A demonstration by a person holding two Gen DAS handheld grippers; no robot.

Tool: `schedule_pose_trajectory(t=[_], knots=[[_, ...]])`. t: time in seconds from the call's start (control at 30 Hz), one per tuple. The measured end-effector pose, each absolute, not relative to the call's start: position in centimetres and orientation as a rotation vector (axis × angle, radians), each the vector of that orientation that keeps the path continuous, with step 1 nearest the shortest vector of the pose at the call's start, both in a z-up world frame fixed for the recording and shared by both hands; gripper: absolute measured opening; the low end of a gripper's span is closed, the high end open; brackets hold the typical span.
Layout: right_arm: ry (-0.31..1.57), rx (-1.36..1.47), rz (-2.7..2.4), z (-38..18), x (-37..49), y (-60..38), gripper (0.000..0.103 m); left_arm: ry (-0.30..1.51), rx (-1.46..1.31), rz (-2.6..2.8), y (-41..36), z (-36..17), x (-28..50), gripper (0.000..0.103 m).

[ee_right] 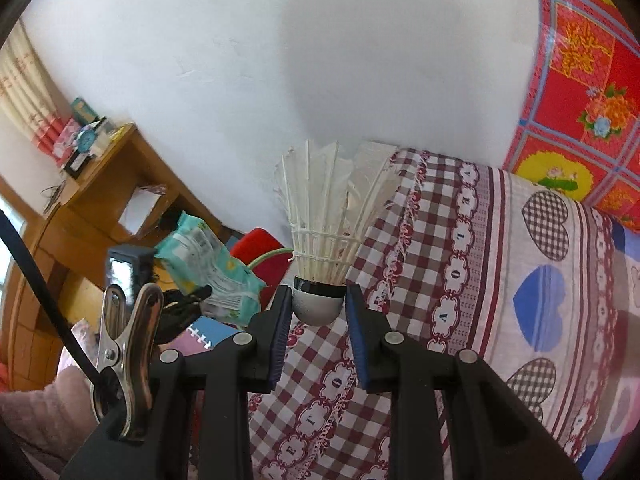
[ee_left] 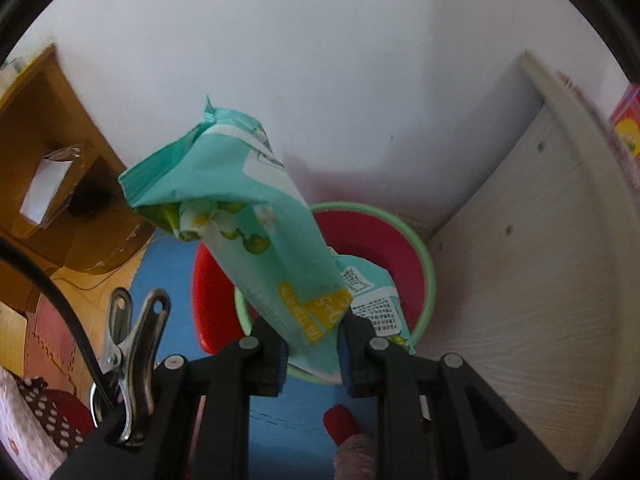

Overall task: Collect trash
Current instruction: 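Carry the teal package and shuttlecock toward the red bin, then open the left gripper to drop the teal package into the bin while the right releases the shuttlecock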

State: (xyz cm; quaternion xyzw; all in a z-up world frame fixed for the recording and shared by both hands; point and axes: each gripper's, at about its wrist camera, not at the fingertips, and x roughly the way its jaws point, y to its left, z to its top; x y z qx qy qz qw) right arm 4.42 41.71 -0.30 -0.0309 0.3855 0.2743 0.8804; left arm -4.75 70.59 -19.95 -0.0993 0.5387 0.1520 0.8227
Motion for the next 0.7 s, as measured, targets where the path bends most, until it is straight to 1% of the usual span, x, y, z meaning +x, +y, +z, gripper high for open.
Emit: schedule_pose_trajectory(t=[0.3,0.7], knots=[[0.846,-0.048,0.496,-1.7,4.9,41.7,0.028,1.236,-0.124,0.272,69.0,-28.0,-0.5,0.021],[0.921,-0.039,0.414,-4.3,6.4,41.3,0.028,1.343,-0.104,0.269,69.6,-36.4,2.5,0.022]])
